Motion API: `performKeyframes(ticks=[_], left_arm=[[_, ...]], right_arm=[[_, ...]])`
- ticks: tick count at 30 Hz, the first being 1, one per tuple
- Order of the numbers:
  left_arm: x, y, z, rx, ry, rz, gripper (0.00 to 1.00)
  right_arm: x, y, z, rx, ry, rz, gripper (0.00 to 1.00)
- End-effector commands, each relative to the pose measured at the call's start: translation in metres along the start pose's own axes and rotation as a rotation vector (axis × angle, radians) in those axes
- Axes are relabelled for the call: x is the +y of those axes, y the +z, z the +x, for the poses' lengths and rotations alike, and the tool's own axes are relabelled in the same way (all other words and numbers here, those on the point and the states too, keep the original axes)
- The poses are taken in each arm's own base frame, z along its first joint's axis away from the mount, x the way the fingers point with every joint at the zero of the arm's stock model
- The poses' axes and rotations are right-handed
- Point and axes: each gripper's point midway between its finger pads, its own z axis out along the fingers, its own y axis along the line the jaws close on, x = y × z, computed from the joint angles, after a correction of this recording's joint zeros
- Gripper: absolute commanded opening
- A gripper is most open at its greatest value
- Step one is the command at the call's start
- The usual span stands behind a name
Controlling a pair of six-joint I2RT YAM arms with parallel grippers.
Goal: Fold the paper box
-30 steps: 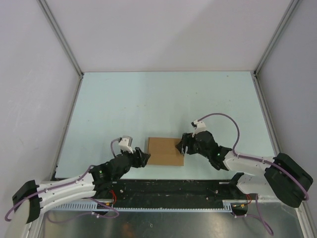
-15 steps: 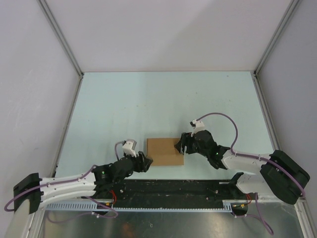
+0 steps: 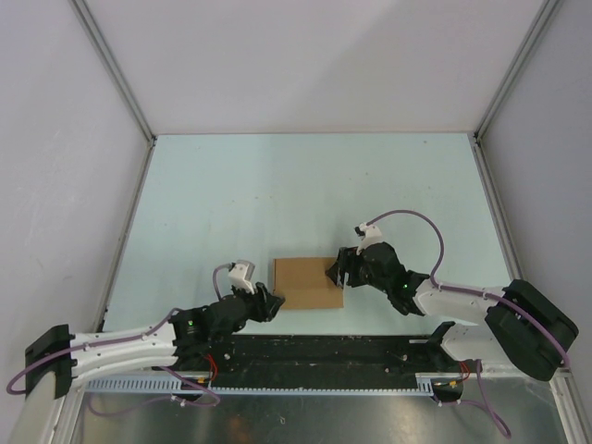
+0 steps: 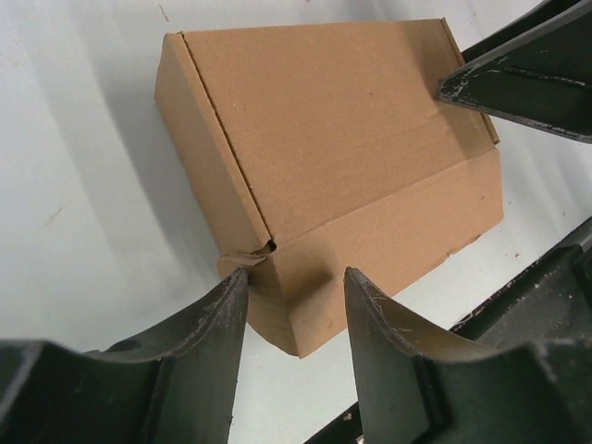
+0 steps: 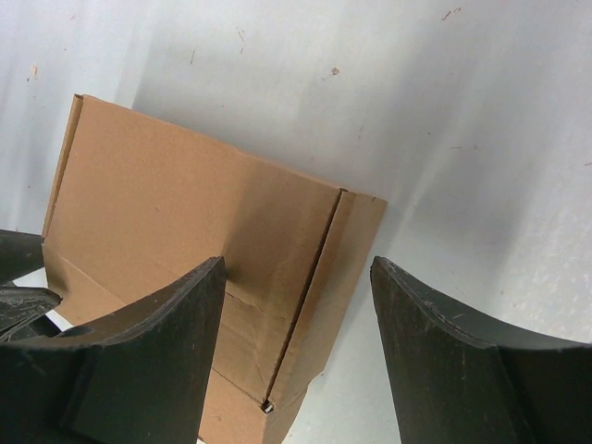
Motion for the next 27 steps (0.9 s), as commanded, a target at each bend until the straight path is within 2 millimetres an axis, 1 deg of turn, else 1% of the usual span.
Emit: performKeyframes(ticks=[1, 9, 20, 23, 24, 27], left_arm=[[-0.006, -0.002, 0.000, 0.003, -0.005, 0.028, 0.50], [-0.010, -0.002, -0.001, 0.003, -0.007, 0.046, 0.43], [-0.015, -0.003, -0.003, 0.000, -0.008, 0.069, 0.38], [-0.016, -0.004, -0.003, 0.002, -0.005, 0.077, 0.45], [-0.017, -0.004, -0.002, 0.006, -0.003, 0.082, 0.49], [-0.019, -0.004, -0.002, 0.018, 0.007, 0.086, 0.56]], right_arm=[[0.012, 0.004, -0.017, -0.042, -0.008, -0.036, 0.69], [0.013, 0.004, -0.016, -0.039, -0.007, -0.042, 0.69], [0.014, 0.003, -0.015, -0.034, -0.007, -0.045, 0.69], [0.013, 0.003, -0.014, -0.029, -0.007, -0.042, 0.69], [0.013, 0.003, -0.014, -0.029, -0.007, -0.042, 0.69], [0.014, 0.002, -0.014, -0.032, -0.007, -0.042, 0.69]])
